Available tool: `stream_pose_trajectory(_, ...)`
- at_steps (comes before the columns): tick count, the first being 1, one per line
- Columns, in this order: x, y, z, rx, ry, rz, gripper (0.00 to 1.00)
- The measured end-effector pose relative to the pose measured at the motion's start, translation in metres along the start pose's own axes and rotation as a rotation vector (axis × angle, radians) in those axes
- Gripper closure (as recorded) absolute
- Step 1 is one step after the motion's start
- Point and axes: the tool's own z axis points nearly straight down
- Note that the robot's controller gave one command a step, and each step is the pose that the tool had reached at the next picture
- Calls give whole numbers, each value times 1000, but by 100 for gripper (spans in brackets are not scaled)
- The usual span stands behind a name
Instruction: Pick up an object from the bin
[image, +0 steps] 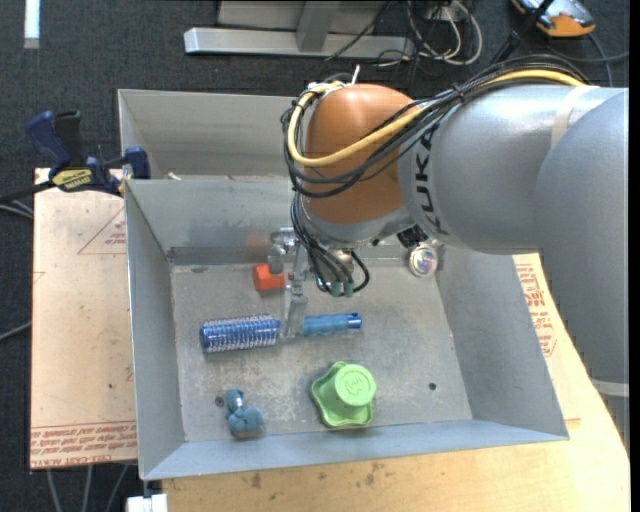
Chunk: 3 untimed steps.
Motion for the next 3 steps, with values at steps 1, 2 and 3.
stream_pose_trajectory(1,28,34,112,0,0,-96,0)
stream_pose_trajectory(2,25,33,109,0,-6,-93,100)
stream_pose_trajectory(3,21,55,-49,-3,-15,-63,100)
